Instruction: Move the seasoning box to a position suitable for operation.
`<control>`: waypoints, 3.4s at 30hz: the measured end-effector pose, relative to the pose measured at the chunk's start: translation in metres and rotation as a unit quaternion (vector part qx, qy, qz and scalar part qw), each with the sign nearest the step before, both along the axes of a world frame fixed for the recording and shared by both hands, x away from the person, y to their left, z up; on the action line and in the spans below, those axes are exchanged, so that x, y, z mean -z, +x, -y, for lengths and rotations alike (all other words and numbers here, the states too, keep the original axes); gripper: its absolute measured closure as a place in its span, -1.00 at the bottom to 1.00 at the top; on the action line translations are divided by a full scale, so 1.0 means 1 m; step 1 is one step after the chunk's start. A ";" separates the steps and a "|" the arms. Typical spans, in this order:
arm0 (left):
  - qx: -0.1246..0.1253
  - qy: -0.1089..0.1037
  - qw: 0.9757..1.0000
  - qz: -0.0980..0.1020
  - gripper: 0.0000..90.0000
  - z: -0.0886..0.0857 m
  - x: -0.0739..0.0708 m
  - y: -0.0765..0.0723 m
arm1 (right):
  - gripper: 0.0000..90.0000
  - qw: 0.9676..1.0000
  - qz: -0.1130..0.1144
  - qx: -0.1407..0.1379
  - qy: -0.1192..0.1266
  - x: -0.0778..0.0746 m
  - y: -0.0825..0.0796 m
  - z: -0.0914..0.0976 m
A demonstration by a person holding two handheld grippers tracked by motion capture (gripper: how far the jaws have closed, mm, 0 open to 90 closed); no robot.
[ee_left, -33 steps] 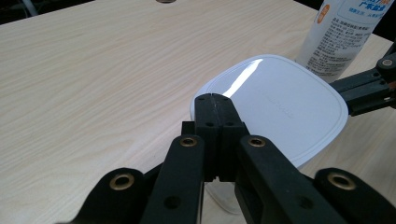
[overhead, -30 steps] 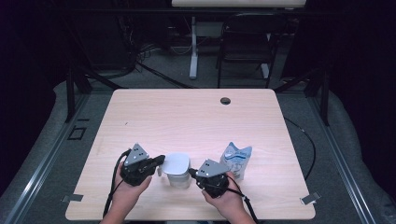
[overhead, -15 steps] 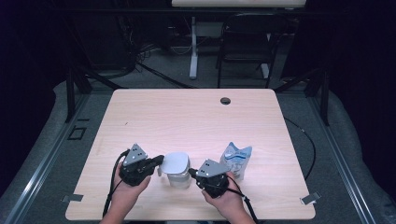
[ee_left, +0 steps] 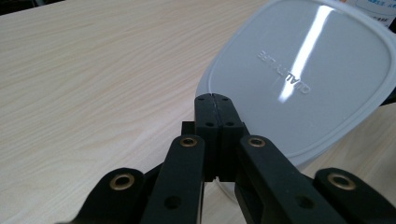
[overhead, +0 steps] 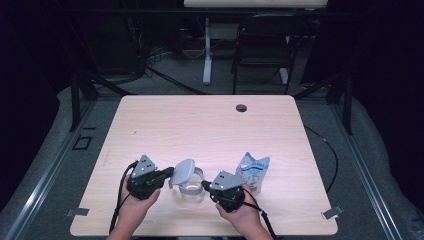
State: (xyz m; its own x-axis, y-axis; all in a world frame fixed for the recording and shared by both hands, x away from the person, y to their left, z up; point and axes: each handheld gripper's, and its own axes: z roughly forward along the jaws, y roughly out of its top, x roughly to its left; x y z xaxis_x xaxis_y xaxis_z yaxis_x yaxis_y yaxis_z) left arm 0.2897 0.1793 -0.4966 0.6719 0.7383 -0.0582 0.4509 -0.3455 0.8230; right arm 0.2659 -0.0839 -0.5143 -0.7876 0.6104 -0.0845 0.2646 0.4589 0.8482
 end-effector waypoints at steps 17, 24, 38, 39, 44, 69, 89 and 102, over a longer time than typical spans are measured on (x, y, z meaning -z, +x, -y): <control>-0.002 0.004 1.000 -0.006 1.00 -0.001 0.004 0.001 | 1.00 1.000 0.002 0.000 0.002 -0.001 0.000 -0.001; -0.002 0.003 1.000 -0.007 1.00 -0.001 0.004 0.000 | 1.00 1.000 0.002 0.001 0.001 -0.001 0.000 -0.001; -0.001 -0.001 1.000 -0.012 1.00 -0.004 0.009 0.000 | 1.00 1.000 0.003 0.000 0.001 -0.001 -0.001 -0.001; -0.001 -0.003 1.000 -0.010 1.00 -0.004 0.009 0.000 | 0.99 1.000 0.003 0.001 0.004 -0.001 -0.001 -0.002; -0.001 -0.006 1.000 -0.016 1.00 -0.006 0.013 0.000 | 0.98 1.000 0.003 0.001 0.003 -0.001 -0.001 -0.001; 0.020 0.000 1.000 -0.017 1.00 -0.010 0.013 -0.004 | 0.96 1.000 0.004 -0.002 0.000 -0.002 -0.004 -0.002; 0.020 0.002 1.000 -0.014 1.00 -0.008 0.013 -0.004 | 0.94 1.000 0.019 0.001 0.003 -0.010 -0.004 -0.003; 0.018 -0.001 1.000 -0.014 1.00 -0.009 0.014 -0.004 | 0.96 1.000 0.028 -0.015 -0.001 -0.029 0.002 -0.016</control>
